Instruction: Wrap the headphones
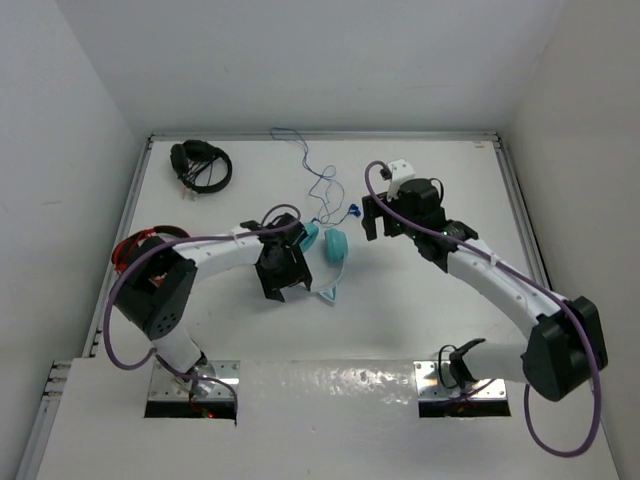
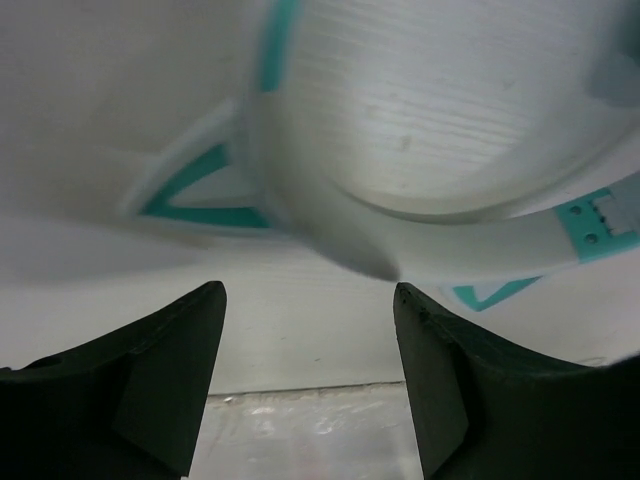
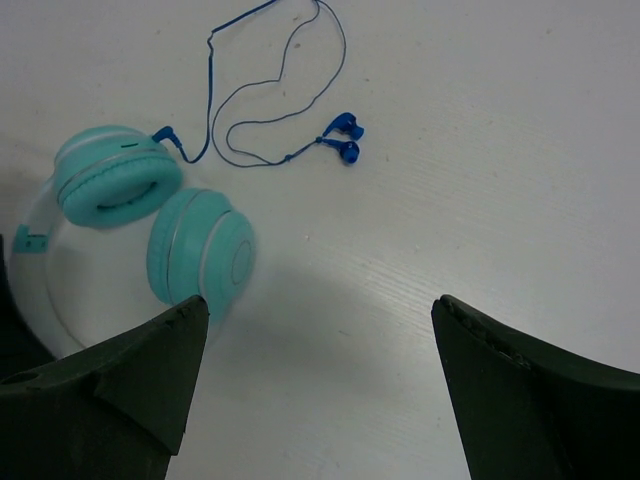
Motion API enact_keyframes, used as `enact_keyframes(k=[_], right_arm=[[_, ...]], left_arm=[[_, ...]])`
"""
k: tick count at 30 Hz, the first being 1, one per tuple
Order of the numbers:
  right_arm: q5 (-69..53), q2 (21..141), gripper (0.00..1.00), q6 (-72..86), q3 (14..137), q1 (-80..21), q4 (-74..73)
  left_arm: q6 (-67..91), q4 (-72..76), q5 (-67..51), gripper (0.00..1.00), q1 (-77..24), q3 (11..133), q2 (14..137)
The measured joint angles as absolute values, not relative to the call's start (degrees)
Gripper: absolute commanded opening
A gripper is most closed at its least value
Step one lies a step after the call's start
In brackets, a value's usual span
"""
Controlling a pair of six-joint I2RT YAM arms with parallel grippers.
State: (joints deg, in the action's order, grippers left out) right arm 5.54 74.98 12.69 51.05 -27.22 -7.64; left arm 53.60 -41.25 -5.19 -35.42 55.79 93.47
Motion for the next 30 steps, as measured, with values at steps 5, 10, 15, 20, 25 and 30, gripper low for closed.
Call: enact_keyframes(k=[5, 10, 15, 20, 25, 30], right_arm=[[7.53, 67.18, 0.89, 12.71, 45.71, -27.33, -7.25], [9.76, 61.69, 0.8, 12.32, 43.55, -27.49, -8.03], [10.44, 61.32, 0.57, 10.52, 43.55, -27.53, -9.54], [6.74, 66.59, 0.51, 8.12, 49.95, -27.53, -16.01], [3.09, 72.23, 0.59, 3.95, 67.96, -27.51, -25.32], [-1.28, 72.23, 0.58, -2.81, 81.6, -26.89, -28.21]], left_arm=[[59.48, -31.99, -5.26, 0.61, -39.81, 55.79, 97.21], [62.65, -25.12, -4.78, 0.35, -40.86, 55.55, 98.72], [61.52, -21.71, 0.34, 0.0, -40.77, 54.33, 99.33], [36.51, -20.14, 7.92, 0.0, -40.12, 56.34, 99.22], [6.02, -23.4, 7.01, 0.0, -32.62, 66.06, 96.73], [-12.75, -25.96, 4.01, 0.0, -21.56, 76.73, 86.56]])
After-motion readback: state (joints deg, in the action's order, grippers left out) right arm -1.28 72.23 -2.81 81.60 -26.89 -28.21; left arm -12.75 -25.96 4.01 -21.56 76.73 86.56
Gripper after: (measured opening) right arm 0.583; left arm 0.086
